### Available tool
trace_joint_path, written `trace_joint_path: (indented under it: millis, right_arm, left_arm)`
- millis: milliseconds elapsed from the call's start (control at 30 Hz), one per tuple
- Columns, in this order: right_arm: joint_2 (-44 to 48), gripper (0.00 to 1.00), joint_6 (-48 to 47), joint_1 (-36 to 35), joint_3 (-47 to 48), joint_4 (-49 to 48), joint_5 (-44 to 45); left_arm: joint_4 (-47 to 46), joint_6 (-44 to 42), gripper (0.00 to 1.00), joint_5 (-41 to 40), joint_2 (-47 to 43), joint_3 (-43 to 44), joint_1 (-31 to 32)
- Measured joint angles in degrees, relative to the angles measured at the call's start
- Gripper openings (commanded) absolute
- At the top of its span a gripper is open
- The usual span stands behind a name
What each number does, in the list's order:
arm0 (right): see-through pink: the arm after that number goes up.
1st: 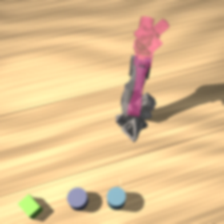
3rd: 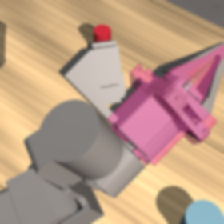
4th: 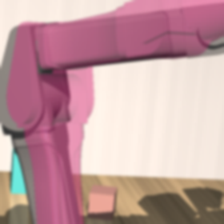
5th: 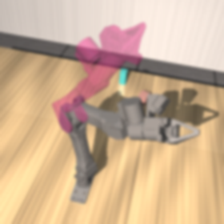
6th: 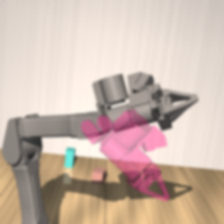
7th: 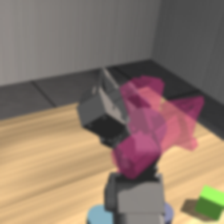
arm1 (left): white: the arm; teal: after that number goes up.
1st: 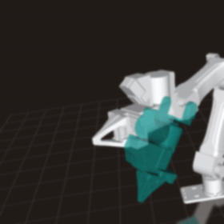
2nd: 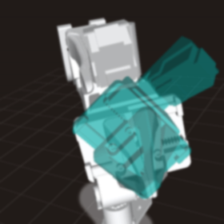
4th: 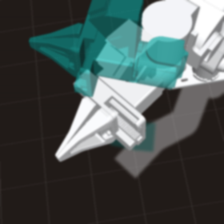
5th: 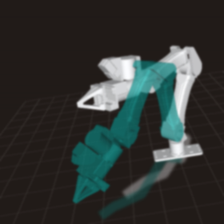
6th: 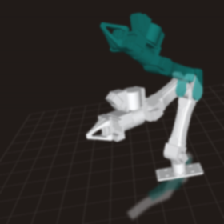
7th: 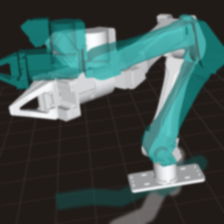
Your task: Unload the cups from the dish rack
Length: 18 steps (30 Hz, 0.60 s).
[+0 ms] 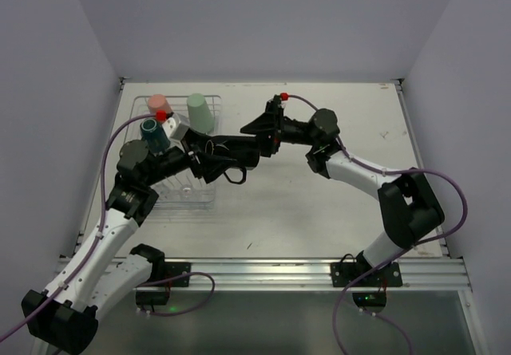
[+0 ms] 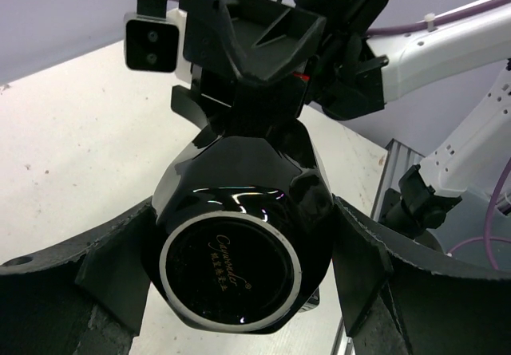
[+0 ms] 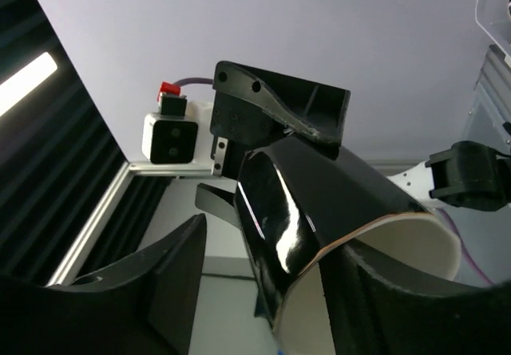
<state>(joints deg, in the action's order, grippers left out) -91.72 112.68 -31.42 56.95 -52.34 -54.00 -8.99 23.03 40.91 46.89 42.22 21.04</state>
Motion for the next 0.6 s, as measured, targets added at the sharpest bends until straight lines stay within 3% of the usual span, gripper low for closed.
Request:
trace_joint_path:
  millis: [333,433,467,533,600]
  right_arm:
    - [-3.76,0.47,1.66,-0.13,0.44,-11.28,-5.53]
    - [-3.76,0.35,1.77,-0.13,0.17,-13.55,-6.67]
    - [-3.76,0.20,1.77,-0.13,-0.02,-14.10,-7.08]
    - [-3.76,0.00,2.93,-0.17,-0.22,-15.43,-6.60]
    - [-3.72,0.00,3.34,-0.28,-0.28,-16.61,-6.32]
  left_arm:
    - [-1.05,0.07,0.00,1.03,0.00,0.00,0.00]
    - [-1.16,0.07,0.00,1.31,0.02,0.00,0.00]
    - [-1.22,0.07,0.00,1.42,0.02,0.00,0.00]
    - [-0.68,-0.28,0.00,1.53,0.09,-0.04,0.00]
    - [-0.31,-0.63,0.00,2.45,0.63,-0.48,0.22]
